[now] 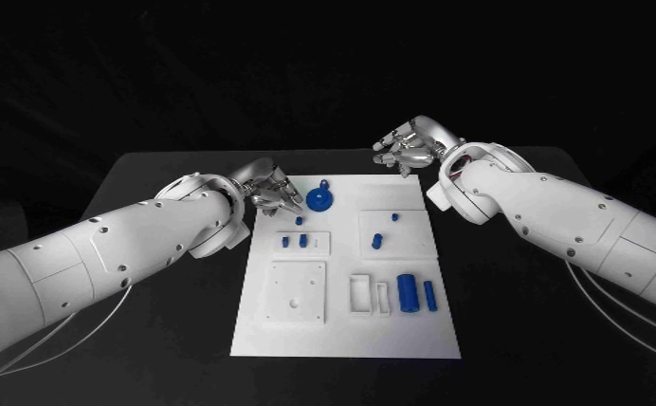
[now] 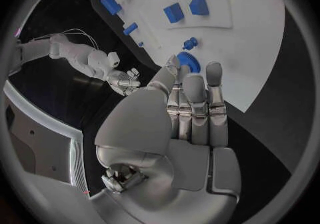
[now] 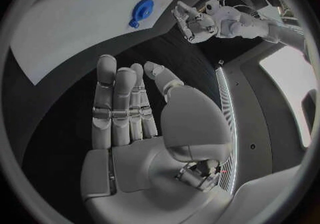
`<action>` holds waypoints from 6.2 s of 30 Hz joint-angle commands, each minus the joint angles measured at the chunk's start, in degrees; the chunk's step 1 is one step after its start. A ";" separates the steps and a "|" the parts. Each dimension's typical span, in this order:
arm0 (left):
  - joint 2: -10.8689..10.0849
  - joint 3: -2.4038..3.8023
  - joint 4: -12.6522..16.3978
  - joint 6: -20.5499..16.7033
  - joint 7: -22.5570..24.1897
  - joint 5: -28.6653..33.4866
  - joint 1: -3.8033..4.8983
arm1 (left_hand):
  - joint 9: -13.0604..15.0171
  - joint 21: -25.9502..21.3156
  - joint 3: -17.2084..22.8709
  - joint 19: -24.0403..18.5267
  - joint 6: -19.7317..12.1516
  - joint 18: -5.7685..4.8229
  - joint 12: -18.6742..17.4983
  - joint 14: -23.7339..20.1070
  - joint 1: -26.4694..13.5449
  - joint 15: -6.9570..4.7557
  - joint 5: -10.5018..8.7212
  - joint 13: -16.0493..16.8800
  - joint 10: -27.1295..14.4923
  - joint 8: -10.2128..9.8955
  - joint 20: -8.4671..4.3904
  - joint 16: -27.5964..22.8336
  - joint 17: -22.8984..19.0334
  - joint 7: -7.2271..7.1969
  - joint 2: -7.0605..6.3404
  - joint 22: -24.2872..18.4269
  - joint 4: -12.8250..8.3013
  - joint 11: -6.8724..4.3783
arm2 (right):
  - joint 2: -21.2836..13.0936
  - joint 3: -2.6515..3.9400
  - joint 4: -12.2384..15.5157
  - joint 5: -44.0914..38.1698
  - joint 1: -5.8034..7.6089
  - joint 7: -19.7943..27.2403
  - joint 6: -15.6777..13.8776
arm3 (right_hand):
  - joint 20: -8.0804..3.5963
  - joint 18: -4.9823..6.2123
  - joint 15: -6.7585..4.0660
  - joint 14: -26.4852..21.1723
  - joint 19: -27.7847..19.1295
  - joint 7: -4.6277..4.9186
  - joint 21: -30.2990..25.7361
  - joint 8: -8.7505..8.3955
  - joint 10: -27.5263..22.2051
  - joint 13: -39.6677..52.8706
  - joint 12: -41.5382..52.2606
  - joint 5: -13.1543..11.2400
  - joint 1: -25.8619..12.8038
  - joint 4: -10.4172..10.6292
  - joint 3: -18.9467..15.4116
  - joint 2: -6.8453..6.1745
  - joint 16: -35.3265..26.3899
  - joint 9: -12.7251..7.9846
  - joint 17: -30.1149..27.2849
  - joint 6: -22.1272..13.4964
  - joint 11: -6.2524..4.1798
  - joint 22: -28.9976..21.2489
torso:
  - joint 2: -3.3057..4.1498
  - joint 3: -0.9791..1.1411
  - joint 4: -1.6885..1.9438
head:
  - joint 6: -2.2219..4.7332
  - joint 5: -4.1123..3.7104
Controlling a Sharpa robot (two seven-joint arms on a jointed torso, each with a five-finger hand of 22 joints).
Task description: Assemble the parts on the task board
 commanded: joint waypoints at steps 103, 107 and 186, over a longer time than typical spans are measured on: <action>0.35 -0.23 -0.74 2.02 -1.09 3.53 -0.50 | -0.22 0.76 0.63 -0.02 -0.85 -0.27 3.24 -0.51 -0.39 -0.21 1.16 0.17 -1.05 -0.13 0.25 0.60 0.78 0.21 0.93 0.94 -1.70 -0.17 | 0.24 0.02 -0.23 -0.44 -0.02 0.23 0.00 | -0.49 0.06 -0.45 -0.01 1.73 0.12 -0.33 0.19 -0.06 1.07 -1.19 0.44 0.00 0.71 -0.72 -0.02 0.95 0.00 -0.72 -0.52 -0.03 0.54 | -0.03 -0.01 0.01 | -0.44 -0.14; -0.03 -0.17 -0.53 2.02 -0.84 5.46 -0.50 | -0.27 0.66 0.23 -0.03 -1.41 -0.32 3.13 -0.55 -0.90 -0.14 1.14 0.13 -1.26 -0.11 0.31 0.59 0.76 0.20 0.74 0.87 -1.30 -0.10 | 0.24 0.02 -0.24 -0.43 -0.02 0.22 0.09 | -0.49 0.06 -0.45 -0.01 1.73 0.12 -0.33 0.19 -0.06 1.07 -1.19 0.44 0.00 0.71 -0.72 -0.02 0.95 0.00 -0.72 -0.52 -0.03 0.54 | -0.05 -0.01 -0.01 | -0.45 -0.18; -16.25 1.88 8.90 5.11 17.42 43.90 -0.11 | -0.50 -12.91 5.27 -14.32 -9.67 0.50 -15.22 -5.75 -2.96 9.27 2.75 -0.56 -8.48 -0.09 9.77 -62.77 -15.06 3.82 1.16 -38.16 -3.44 6.85 | -6.37 -1.29 14.41 -38.61 -7.54 -15.54 12.65 | 2.52 3.53 2.53 -1.01 1.85 1.26 3.31 0.20 -3.19 -26.76 -21.96 -16.63 2.34 3.75 18.09 -6.73 5.42 -0.43 -5.41 0.03 4.55 -1.10 | 0.01 0.02 -0.48 | 1.32 -3.52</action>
